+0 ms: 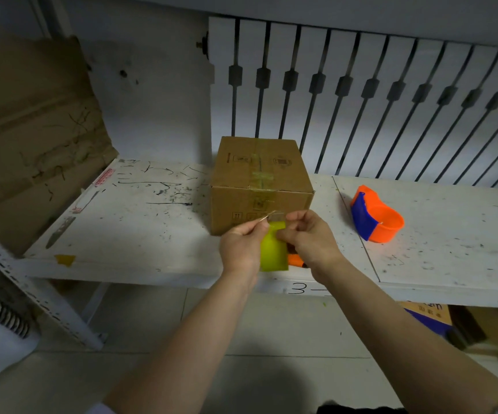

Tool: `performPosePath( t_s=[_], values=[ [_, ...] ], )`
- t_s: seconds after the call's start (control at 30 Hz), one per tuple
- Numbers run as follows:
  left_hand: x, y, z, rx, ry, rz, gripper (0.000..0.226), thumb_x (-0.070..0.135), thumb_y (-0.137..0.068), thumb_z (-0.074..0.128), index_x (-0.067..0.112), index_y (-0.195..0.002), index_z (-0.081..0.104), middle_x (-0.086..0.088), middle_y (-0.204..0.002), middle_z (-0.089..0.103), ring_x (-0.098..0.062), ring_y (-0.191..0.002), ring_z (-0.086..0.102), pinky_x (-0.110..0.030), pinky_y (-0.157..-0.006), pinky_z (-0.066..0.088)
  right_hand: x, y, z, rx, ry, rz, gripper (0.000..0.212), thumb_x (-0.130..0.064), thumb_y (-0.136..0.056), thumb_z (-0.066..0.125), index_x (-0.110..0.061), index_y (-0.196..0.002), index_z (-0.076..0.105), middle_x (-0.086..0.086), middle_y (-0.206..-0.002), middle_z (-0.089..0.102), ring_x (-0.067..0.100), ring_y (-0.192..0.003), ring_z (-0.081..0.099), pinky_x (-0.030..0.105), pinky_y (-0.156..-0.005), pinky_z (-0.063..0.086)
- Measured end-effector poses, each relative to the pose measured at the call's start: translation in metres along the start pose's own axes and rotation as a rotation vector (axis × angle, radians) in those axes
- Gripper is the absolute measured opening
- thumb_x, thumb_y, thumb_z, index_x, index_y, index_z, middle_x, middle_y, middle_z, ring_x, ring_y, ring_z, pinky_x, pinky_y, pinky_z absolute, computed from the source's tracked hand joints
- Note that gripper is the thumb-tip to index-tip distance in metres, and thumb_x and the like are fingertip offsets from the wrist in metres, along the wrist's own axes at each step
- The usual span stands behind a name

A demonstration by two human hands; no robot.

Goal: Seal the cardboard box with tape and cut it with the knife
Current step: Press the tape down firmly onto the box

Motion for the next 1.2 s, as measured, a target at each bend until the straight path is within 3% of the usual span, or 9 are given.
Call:
performPosePath(
  t_s=[0.2,0.3,0.4,0.63,0.77,0.9,1.03,1.13,1.2],
  values=[
    [-0.013,0.006,0.044,-0.214,-0.234,0.039,0.026,0.014,-0.085,0.061,0.014,-0.11,0.068,-0.008,-0.114,0.069,-0.021,-0.102,0.064,-0.045,-0.099,0.048,-0.011,-0.012,-0.043,0.087,0.275,-0.12,0.029,0.001,-0.079,0.061,-0.017,-0.1,0.051,-0.001,-0.07,0.051,0.014,-0.07,0.051,0.027,-0.066,0.043],
    [-0.009,0.004,0.059,-0.227,-0.485,0.226,0.028,0.015,-0.084,0.063,0.017,-0.111,0.068,-0.001,-0.123,0.062,-0.016,-0.114,0.057,-0.025,-0.103,0.039,-0.007,-0.02,-0.069,0.149,0.36,-0.143,0.028,0.002,-0.08,0.06,-0.015,-0.102,0.052,-0.001,-0.07,0.05,0.015,-0.071,0.05,0.027,-0.063,0.043],
    [-0.011,-0.002,0.065,-0.191,-0.645,0.288,0.026,0.017,-0.085,0.061,0.017,-0.11,0.068,0.001,-0.123,0.061,-0.013,-0.114,0.055,-0.016,-0.09,0.034,-0.005,-0.029,-0.091,0.217,0.569,-0.21,0.031,0.002,-0.079,0.057,-0.01,-0.107,0.054,-0.006,-0.067,0.048,0.018,-0.074,0.052,0.033,-0.069,0.048],
    [-0.019,-0.021,0.052,-0.134,-0.644,0.222,0.01,0.018,-0.085,0.061,0.018,-0.088,0.071,0.002,-0.105,0.07,-0.013,-0.099,0.06,-0.025,-0.083,0.044,0.019,-0.058,-0.085,0.187,1.06,-0.267,0.033,-0.001,-0.086,0.047,-0.012,-0.117,0.047,0.013,-0.087,0.066,0.027,-0.07,0.057,0.031,-0.057,0.048],
    [-0.015,-0.026,0.041,-0.099,-0.654,0.231,0.008,0.018,-0.084,0.062,0.02,-0.086,0.069,0.002,-0.101,0.07,-0.014,-0.096,0.061,-0.027,-0.083,0.048,0.031,-0.066,-0.08,0.19,1.117,-0.231,0.031,-0.001,-0.085,0.048,-0.014,-0.114,0.048,0.008,-0.078,0.06,0.025,-0.069,0.058,0.031,-0.055,0.049],
    [-0.003,-0.025,0.029,-0.073,-0.677,0.277,0.009,0.015,-0.085,0.062,0.019,-0.09,0.069,0.001,-0.101,0.069,-0.012,-0.091,0.061,-0.025,-0.077,0.048,0.028,-0.062,-0.078,0.18,1.081,-0.202,0.025,-0.014,-0.086,0.055,-0.014,-0.111,0.055,0.01,-0.093,0.066,0.025,-0.081,0.06,0.033,-0.063,0.053],
    [0.052,-0.014,0.012,0.145,-0.768,0.648,0.013,0.015,-0.084,0.061,0.018,-0.093,0.068,0.001,-0.098,0.065,-0.018,-0.093,0.057,-0.03,-0.079,0.049,-0.031,-0.038,-0.058,0.395,0.97,-0.529,0.028,-0.027,-0.086,0.061,-0.015,-0.112,0.06,0.008,-0.117,0.058,0.025,-0.107,0.053,0.037,-0.079,0.049],
    [0.096,-0.01,0.01,0.239,-0.8,0.932,0.025,0.023,-0.083,0.057,0.017,-0.105,0.068,-0.002,-0.105,0.067,-0.022,-0.103,0.055,-0.031,-0.088,0.043,-0.062,-0.031,-0.023,0.351,0.941,-0.701,0.034,-0.025,-0.089,0.056,-0.017,-0.121,0.058,0.009,-0.127,0.056,0.029,-0.119,0.047,0.041,-0.096,0.04],
    [0.11,-0.022,0.019,0.19,-0.947,1.004,0.036,0.031,-0.085,0.052,0.018,-0.117,0.062,-0.002,-0.123,0.063,-0.024,-0.119,0.051,-0.042,-0.106,0.036,-0.067,-0.035,-0.005,0.296,0.977,-0.728,0.04,-0.028,-0.091,0.051,-0.02,-0.13,0.051,0.007,-0.139,0.05,0.031,-0.132,0.037,0.045,-0.107,0.03]
  ],
)
Point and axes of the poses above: each hand's wrist, its own y-axis away from the middle knuckle, its own z-axis out of the palm, x = y × z, the point moved 9 cm from there along -y, towards the middle knuckle
